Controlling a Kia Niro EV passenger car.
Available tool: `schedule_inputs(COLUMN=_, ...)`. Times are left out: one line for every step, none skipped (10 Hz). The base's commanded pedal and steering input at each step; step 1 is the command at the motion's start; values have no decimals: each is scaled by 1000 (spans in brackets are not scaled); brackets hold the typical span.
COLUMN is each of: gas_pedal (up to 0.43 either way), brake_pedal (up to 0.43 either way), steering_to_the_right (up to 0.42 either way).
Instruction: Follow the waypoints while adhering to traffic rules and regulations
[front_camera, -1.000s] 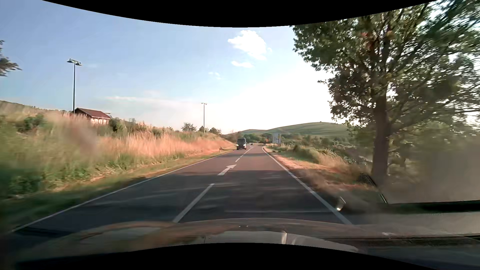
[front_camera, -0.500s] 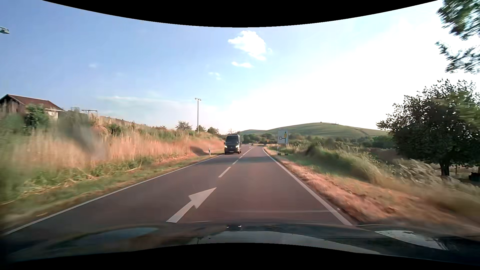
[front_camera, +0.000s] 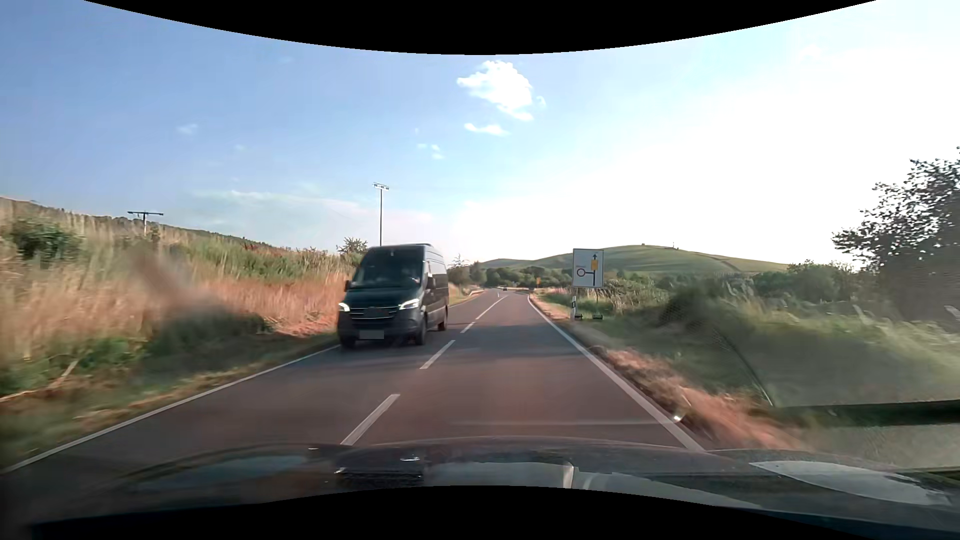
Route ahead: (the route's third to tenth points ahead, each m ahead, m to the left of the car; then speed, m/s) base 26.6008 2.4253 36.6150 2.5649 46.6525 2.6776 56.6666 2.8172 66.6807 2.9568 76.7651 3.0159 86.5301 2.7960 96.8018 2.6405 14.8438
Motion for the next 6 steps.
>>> schedule_inputs(gas_pedal=0, brake_pedal=0, steering_to_the_right=0)
schedule_inputs(gas_pedal=0, brake_pedal=0, steering_to_the_right=0)
schedule_inputs(gas_pedal=0, brake_pedal=0, steering_to_the_right=0)
schedule_inputs(gas_pedal=20, brake_pedal=0, steering_to_the_right=0)
schedule_inputs(gas_pedal=39, brake_pedal=0, steering_to_the_right=0)
schedule_inputs(gas_pedal=59, brake_pedal=0, steering_to_the_right=1)
